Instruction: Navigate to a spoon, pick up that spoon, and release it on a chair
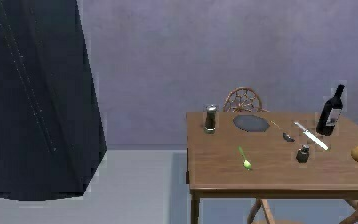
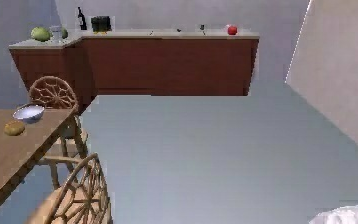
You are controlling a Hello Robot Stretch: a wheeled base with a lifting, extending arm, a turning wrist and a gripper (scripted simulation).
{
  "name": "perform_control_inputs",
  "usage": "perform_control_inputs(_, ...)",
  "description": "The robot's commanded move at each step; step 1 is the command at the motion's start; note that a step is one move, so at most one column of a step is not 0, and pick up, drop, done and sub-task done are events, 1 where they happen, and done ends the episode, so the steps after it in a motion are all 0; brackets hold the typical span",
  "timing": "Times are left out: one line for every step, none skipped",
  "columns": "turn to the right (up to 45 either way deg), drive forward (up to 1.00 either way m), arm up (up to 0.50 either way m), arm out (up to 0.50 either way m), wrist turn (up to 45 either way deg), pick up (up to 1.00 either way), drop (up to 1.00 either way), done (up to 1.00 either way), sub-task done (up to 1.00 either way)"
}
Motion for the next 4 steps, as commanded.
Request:
perform_control_inputs(0.0,0.4,0.0,0.0,0.0,0.0,0.0,0.0,0.0)
perform_control_inputs(-45.0,0.0,0.0,0.0,0.0,0.0,0.0,0.0,0.0)
perform_control_inputs(-9.0,0.0,0.0,0.0,0.0,0.0,0.0,0.0,0.0)
perform_control_inputs(45.0,0.0,0.0,0.0,0.0,0.0,0.0,0.0,0.0)
